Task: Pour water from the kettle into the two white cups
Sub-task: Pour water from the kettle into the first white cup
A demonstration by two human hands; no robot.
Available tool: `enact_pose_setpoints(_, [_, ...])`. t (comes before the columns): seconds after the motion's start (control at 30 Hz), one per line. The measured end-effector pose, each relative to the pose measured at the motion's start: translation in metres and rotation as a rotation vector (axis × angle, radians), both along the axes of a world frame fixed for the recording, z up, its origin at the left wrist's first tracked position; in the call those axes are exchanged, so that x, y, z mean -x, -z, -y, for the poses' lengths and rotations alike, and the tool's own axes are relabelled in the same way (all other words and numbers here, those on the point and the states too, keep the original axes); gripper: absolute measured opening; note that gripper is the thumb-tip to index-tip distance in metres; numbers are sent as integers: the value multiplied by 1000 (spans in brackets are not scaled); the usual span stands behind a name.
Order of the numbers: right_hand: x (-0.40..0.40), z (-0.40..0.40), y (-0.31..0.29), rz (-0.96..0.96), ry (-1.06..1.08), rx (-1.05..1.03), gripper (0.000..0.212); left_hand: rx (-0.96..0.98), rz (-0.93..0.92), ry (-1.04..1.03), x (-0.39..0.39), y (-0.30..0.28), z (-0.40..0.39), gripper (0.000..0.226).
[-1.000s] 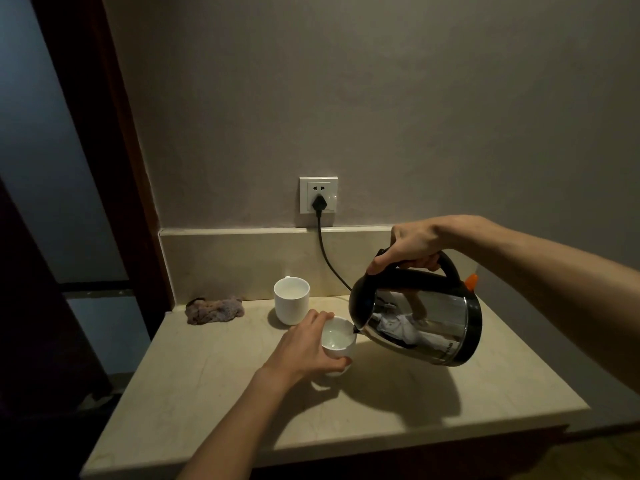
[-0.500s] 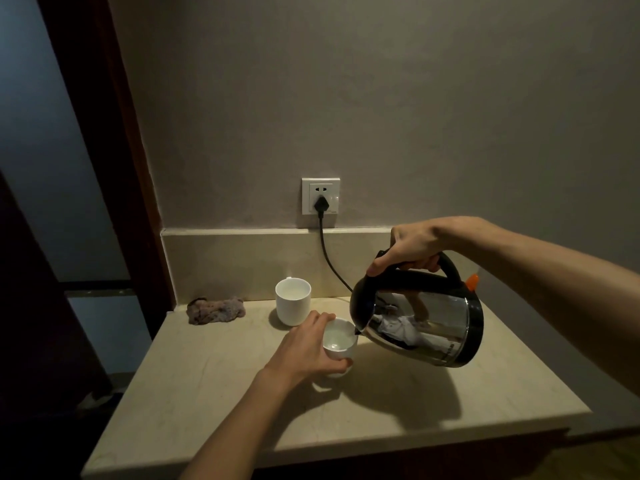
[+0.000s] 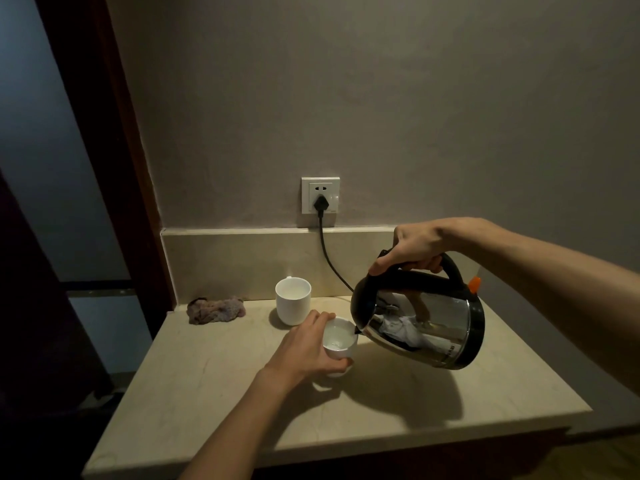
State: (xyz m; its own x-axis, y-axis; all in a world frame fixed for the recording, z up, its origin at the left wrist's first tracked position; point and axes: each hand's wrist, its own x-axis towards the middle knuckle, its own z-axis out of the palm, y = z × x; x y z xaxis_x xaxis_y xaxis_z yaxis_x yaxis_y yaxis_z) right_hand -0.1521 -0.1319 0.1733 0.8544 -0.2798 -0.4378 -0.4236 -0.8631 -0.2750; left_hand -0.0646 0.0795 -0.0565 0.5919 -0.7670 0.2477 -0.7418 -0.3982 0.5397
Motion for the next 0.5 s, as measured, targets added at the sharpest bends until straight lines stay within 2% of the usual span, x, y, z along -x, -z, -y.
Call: enact_pose_setpoints(0.5, [4, 6, 3, 32, 13, -22, 47, -1, -4, 2, -1, 2, 0, 96])
